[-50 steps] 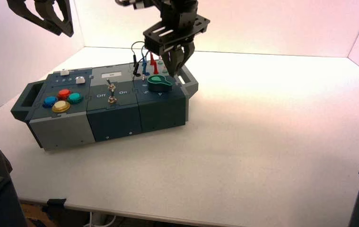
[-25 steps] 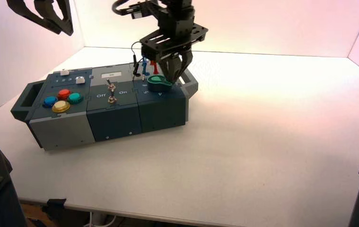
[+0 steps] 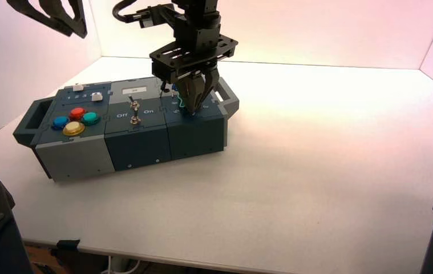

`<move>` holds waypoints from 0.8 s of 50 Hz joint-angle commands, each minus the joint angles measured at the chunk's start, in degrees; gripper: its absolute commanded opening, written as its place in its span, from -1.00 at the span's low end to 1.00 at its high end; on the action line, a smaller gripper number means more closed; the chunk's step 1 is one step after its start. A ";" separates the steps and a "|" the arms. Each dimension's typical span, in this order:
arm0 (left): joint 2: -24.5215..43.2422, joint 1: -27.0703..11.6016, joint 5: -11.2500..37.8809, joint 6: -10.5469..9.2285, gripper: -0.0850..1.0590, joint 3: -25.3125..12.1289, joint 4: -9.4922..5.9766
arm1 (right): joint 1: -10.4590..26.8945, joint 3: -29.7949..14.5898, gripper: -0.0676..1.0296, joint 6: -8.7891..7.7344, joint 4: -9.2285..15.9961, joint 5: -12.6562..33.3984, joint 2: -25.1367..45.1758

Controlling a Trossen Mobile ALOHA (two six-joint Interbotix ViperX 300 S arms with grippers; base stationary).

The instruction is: Turn the knob to position 6.

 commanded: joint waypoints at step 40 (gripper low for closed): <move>-7.73 2.02 -3.52 -0.70 -0.18 1.23 0.18 | 0.79 -7.82 -0.85 -0.26 1.05 1.32 2.81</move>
